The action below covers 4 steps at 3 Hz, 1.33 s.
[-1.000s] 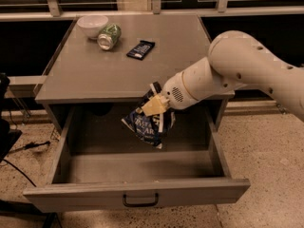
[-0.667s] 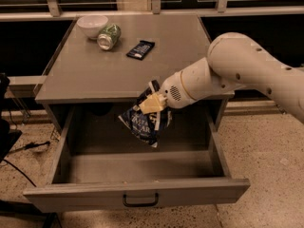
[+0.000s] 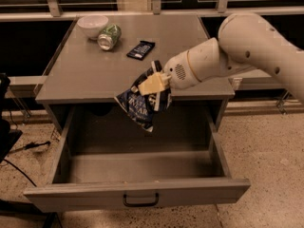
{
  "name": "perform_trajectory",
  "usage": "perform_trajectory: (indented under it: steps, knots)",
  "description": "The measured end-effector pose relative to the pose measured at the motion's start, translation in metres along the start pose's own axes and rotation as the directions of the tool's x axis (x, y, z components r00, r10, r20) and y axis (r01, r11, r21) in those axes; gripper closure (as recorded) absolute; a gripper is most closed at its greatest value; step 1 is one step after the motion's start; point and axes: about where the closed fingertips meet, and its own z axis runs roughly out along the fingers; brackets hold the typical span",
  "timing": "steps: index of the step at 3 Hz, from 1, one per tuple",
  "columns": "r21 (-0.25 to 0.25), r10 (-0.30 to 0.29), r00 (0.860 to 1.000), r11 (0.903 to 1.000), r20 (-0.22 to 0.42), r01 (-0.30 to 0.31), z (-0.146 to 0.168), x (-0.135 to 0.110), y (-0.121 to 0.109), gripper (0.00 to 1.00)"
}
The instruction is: Pick blue chip bag from top drawer and place on counter
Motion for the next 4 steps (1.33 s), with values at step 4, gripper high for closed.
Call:
perform_trajectory:
  steps: [4]
  knots:
    - [0.037,0.153,0.983,0.9868,0.102,-0.158,0.022,-0.075,-0.055,1.0]
